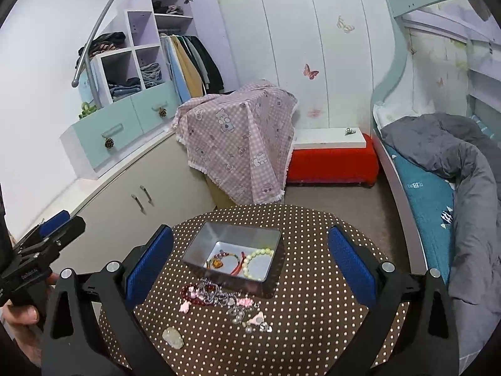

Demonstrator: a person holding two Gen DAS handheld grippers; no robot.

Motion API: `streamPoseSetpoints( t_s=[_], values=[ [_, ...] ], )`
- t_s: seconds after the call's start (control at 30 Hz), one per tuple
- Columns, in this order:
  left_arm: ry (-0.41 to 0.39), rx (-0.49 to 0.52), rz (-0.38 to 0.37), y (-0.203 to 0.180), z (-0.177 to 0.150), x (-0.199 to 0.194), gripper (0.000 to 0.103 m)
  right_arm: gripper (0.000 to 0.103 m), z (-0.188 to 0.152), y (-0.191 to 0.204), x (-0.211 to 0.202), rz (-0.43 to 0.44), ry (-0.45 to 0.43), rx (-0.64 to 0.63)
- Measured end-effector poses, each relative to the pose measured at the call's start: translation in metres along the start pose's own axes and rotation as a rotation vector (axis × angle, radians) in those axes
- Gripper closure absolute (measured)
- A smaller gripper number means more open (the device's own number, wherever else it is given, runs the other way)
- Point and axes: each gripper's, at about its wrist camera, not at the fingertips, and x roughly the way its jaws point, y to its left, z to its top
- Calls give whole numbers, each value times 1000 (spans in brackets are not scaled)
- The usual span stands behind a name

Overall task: Organize jewelry
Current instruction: 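Move the left tool toward the pale jade pendant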

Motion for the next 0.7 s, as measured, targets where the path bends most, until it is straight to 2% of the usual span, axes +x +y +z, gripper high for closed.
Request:
streamPoseSetpoints(
  t_s=[0.17, 0.33, 0.5, 0.7],
  values=[
    [-9, 11, 16, 0, -15, -12, 6, 8, -20, -4, -7, -11, 14, 18],
    [34, 29, 26, 1, -37, -13, 6, 8, -32, -3, -6, -12, 43, 1],
    [119, 35, 19, 0, -67, -3, 6, 8, -49, -2, 3, -10, 89, -8],
    [259, 80, 11, -12, -111, 21, 6, 8, -71, -6, 15, -15, 152, -9]
  ],
)
